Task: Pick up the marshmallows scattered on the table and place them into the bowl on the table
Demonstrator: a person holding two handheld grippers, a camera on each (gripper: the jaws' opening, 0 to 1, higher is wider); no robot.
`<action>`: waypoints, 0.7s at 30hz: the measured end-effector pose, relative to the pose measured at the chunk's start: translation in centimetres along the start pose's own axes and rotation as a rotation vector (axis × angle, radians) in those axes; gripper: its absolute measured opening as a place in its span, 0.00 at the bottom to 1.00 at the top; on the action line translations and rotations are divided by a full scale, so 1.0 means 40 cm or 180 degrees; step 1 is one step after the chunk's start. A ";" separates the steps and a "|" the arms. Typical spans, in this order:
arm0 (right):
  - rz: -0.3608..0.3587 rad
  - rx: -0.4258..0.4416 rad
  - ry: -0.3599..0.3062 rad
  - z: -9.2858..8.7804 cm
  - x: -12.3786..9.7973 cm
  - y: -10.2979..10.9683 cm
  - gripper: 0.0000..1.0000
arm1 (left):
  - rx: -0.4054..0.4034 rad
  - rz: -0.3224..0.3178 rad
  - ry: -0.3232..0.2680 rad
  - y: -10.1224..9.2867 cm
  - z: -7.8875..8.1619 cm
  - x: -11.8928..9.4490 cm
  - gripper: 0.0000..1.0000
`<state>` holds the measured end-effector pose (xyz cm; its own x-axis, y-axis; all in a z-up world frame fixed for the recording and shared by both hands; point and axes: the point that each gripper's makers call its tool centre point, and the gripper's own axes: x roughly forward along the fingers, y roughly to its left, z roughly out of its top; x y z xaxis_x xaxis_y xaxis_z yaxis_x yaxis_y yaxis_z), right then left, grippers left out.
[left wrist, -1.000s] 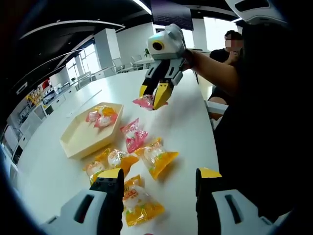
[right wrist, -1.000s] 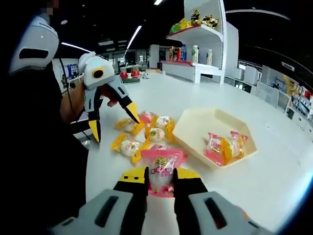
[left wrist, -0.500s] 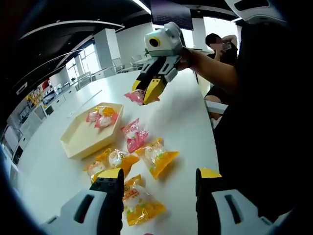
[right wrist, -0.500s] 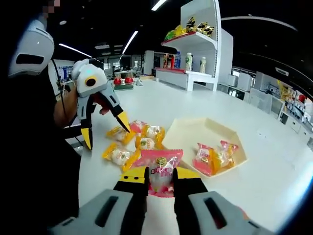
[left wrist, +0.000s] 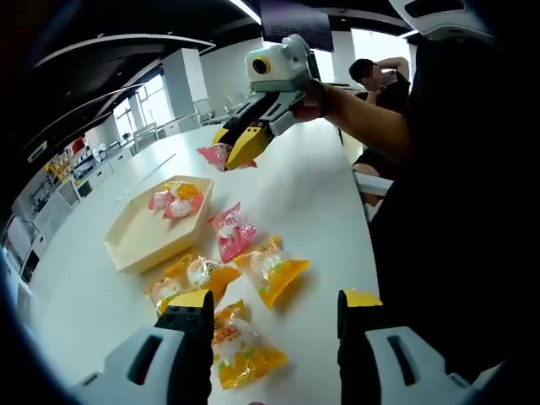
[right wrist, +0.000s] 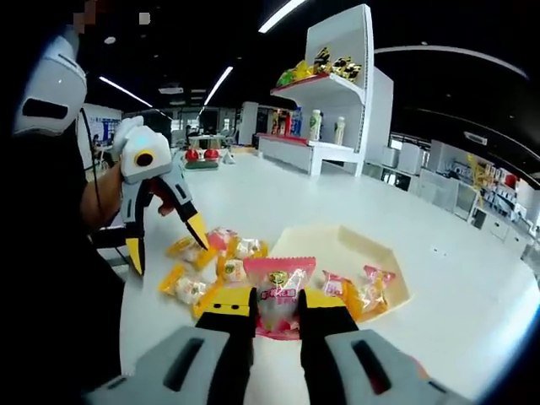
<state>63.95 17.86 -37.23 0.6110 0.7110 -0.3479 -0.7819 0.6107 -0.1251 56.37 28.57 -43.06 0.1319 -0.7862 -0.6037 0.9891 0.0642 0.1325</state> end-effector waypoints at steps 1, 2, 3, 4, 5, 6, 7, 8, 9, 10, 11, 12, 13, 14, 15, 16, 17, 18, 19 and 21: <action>0.0002 0.0008 -0.0014 0.005 0.000 -0.001 0.20 | -0.0001 0.0003 0.0003 0.000 -0.001 0.000 0.59; -0.0001 0.0007 -0.0029 0.010 0.001 -0.002 0.20 | -0.0003 0.0010 0.0001 0.002 -0.001 0.000 0.59; -0.0012 0.0002 -0.0048 0.014 0.002 -0.005 0.20 | -0.0008 0.0015 -0.0004 0.002 -0.001 0.000 0.59; -0.0023 0.0006 -0.0066 0.018 0.004 -0.010 0.20 | -0.0018 0.0018 -0.0009 0.003 -0.001 0.000 0.59; -0.0034 0.0010 -0.0084 0.023 0.006 -0.016 0.20 | -0.0028 0.0021 -0.0013 0.004 -0.001 -0.001 0.59; -0.0045 0.0014 -0.0102 0.027 0.008 -0.021 0.20 | -0.0029 0.0023 -0.0013 0.004 -0.001 -0.002 0.59; -0.0066 0.0013 -0.0122 0.031 0.009 -0.024 0.20 | -0.0028 0.0026 -0.0007 0.004 -0.003 -0.002 0.59; -0.0075 0.0020 -0.0136 0.034 0.013 -0.026 0.20 | -0.0030 0.0026 -0.0002 0.004 -0.004 -0.002 0.59; -0.0084 0.0025 -0.0147 0.036 0.016 -0.029 0.20 | -0.0036 0.0027 0.0002 0.004 -0.006 -0.002 0.59; -0.0116 0.0026 -0.0166 0.039 0.020 -0.033 0.20 | -0.0041 0.0030 0.0006 0.004 -0.007 -0.002 0.59; -0.0140 0.0025 -0.0172 0.041 0.024 -0.037 0.20 | -0.0043 0.0031 0.0009 0.004 -0.008 -0.002 0.59; -0.0161 0.0016 -0.0161 0.041 0.029 -0.040 0.20 | -0.0044 0.0030 0.0010 0.004 -0.008 -0.003 0.59; -0.0176 0.0012 -0.0162 0.042 0.031 -0.042 0.20 | -0.0045 0.0028 0.0009 0.003 -0.008 -0.002 0.59; -0.0195 0.0030 -0.0170 0.045 0.035 -0.045 0.20 | -0.0045 0.0027 0.0009 0.003 -0.008 -0.002 0.59; -0.0181 0.0041 -0.0169 0.047 0.039 -0.041 0.20 | -0.0033 0.0034 0.0006 0.003 -0.007 -0.003 0.58; -0.0171 0.0028 -0.0171 0.048 0.042 -0.037 0.20 | -0.0027 0.0041 -0.0001 0.004 -0.006 -0.003 0.58; -0.0179 0.0008 -0.0183 0.051 0.045 -0.035 0.20 | -0.0021 0.0048 -0.0010 0.005 -0.004 -0.004 0.58; -0.0183 -0.0007 -0.0182 0.052 0.048 -0.034 0.20 | -0.0017 0.0054 -0.0018 0.006 -0.003 -0.005 0.58; -0.0191 -0.0037 -0.0171 0.052 0.051 -0.034 0.20 | -0.0019 0.0059 -0.0020 0.007 -0.002 -0.005 0.58; -0.0240 -0.0067 -0.0176 0.055 0.054 -0.040 0.20 | -0.0019 0.0067 -0.0016 0.008 -0.003 -0.005 0.58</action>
<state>66.80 19.16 -35.74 0.6737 0.6818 -0.2851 -0.7355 0.6562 -0.1688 56.68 28.83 -42.98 0.1523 -0.7877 -0.5970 0.9865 0.0844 0.1403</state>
